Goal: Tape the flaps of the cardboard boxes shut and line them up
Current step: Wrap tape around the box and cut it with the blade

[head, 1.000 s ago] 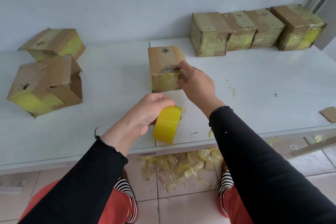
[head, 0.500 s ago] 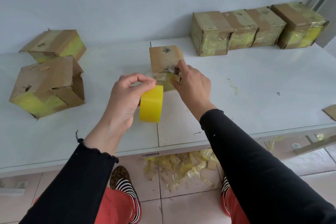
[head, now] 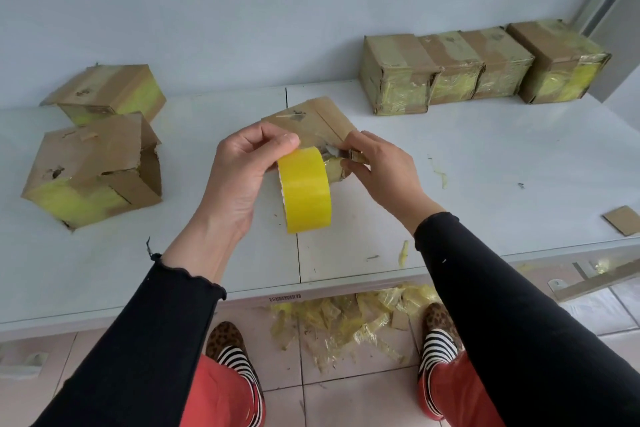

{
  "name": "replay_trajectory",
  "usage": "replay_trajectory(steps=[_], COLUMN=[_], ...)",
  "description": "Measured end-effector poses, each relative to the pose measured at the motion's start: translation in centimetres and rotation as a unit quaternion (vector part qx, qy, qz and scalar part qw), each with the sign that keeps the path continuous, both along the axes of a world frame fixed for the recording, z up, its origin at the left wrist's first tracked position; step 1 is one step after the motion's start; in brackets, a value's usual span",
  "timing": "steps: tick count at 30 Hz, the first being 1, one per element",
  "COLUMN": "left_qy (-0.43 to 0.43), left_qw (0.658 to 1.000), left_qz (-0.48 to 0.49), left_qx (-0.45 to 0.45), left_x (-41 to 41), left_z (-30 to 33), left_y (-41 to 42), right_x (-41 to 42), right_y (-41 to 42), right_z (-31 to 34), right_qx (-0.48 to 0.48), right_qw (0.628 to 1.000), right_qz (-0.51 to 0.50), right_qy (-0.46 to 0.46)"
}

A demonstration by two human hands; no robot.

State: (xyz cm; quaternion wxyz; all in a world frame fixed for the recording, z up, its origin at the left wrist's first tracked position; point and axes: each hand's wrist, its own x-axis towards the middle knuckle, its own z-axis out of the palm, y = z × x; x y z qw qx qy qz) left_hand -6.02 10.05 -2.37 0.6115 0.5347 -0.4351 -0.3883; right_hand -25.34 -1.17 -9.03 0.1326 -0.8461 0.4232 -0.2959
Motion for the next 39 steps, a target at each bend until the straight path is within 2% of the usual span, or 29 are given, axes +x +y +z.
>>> replay_trajectory(steps=[3, 5, 7, 8, 11, 14, 17, 20, 23, 24, 27, 29, 39], left_qy=[0.011, 0.016, 0.023, 0.027, 0.034, 0.031, 0.031, -0.013, -0.049, -0.029, 0.109, 0.15, 0.068], left_qw=[1.0, 1.0, 0.999, 0.999, 0.999, 0.997, 0.994, 0.994, 0.996, 0.997, 0.99, 0.982, 0.991], left_qz=[-0.013, -0.002, 0.006, 0.011, 0.031, 0.058, 0.097, 0.101, 0.064, 0.055, 0.027, 0.008, -0.007], left_qx=[0.009, 0.024, 0.03, 0.03, 0.03, 0.035, 0.046, 0.043, 0.03, 0.037, 0.087, 0.111, 0.118], left_x=[-0.9, -1.6, -2.0, -2.1, -2.4, -2.9, -3.2, -3.2, -3.2, -3.3, -3.5, -3.4, -3.0], left_z=[0.0, -0.1, -0.1, 0.0, -0.1, -0.3, -0.3, -0.4, -0.3, -0.1, 0.8, 1.4, 3.6], left_y=[-0.2, -0.5, -1.0, -1.3, -2.1, -2.8, -3.0, -3.0, -3.0, -3.1, -3.7, -4.1, -6.2], right_x=[-0.9, -1.4, -2.1, -2.4, -3.1, -3.7, -3.9, -4.2, -4.5, -4.5, -4.5, -4.6, -4.5], right_y=[0.1, 0.5, 1.4, 2.1, 5.3, 7.8, 8.4, 8.3, 8.4, 8.4, 8.6, 8.7, 9.1], right_z=[0.5, 1.5, 3.1, 3.9, 5.3, 5.5, 5.4, 6.1, 6.8, 6.8, 6.9, 7.0, 7.6], right_qx=[0.068, 0.123, 0.165, 0.18, 0.229, 0.275, 0.312, 0.288, 0.258, 0.255, 0.248, 0.238, 0.229], right_qw=[0.997, 0.982, 0.949, 0.938, 0.928, 0.921, 0.91, 0.916, 0.918, 0.92, 0.924, 0.929, 0.932], right_qz=[0.023, 0.003, -0.013, -0.001, 0.091, 0.166, 0.204, 0.203, 0.202, 0.199, 0.195, 0.189, 0.148], right_qy=[-0.042, -0.146, -0.269, -0.296, -0.281, -0.22, -0.178, -0.19, -0.222, -0.222, -0.215, -0.211, -0.239])
